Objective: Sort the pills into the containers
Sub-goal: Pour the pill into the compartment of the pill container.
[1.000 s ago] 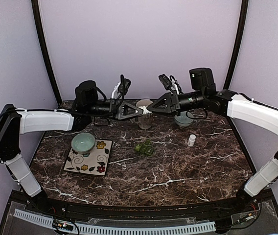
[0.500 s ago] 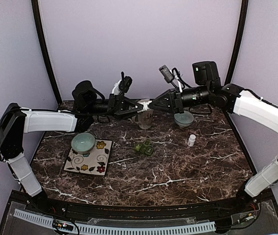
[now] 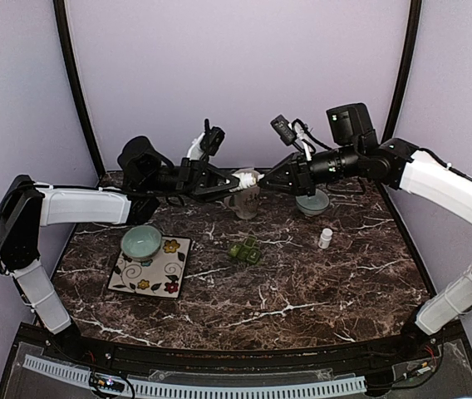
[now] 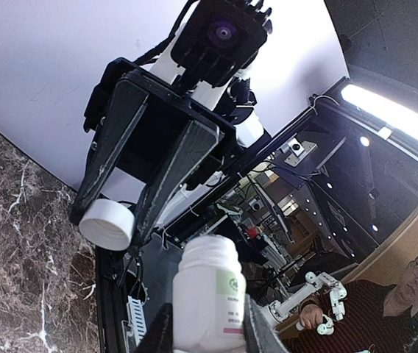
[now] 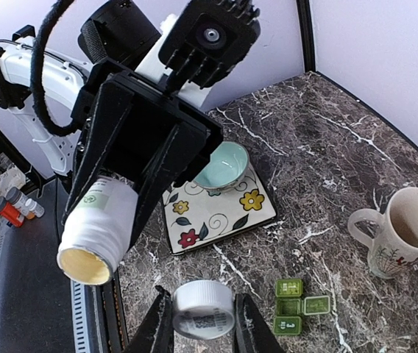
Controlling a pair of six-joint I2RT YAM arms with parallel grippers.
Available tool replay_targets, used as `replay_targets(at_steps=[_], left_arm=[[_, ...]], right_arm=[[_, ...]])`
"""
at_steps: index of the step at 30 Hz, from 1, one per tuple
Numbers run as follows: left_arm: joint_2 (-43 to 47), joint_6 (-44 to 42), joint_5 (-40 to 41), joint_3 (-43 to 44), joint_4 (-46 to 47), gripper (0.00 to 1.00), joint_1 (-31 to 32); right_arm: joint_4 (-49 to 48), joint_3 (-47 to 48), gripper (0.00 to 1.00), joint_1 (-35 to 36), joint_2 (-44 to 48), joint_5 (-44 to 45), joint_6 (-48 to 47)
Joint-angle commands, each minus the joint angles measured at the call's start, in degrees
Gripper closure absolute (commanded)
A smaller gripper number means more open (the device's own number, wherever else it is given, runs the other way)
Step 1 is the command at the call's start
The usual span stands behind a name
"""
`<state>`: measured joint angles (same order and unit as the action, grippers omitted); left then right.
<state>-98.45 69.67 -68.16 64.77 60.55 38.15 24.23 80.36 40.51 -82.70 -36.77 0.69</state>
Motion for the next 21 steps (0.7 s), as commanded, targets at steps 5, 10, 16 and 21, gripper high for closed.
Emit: replay_targets(at_steps=[5,10,16,21], left_arm=[[2.01,-1.64,-0.53,-0.19,2.72,1.00,0.18],[3.22,-5.42,2.05,-3.32,0.72,1.00,-0.16],[5.40,-11.10,8.35,-8.72,-1.58,1.00,-0.18],[6.19,-12.36,12.89,-13.63,0.86,1.00,-0.14]], right_arm=[[-0.76,0.02,1.00,0.36,2.19,2.55,0.27],[-1.43,-1.77,1.00,0.28,3.51,4.76,1.25],[-1.75,-3.61,1.00,0.18,4.63,7.77,2.49],[-2.55,-5.58,1.00,0.17,5.49,11.08,3.71]])
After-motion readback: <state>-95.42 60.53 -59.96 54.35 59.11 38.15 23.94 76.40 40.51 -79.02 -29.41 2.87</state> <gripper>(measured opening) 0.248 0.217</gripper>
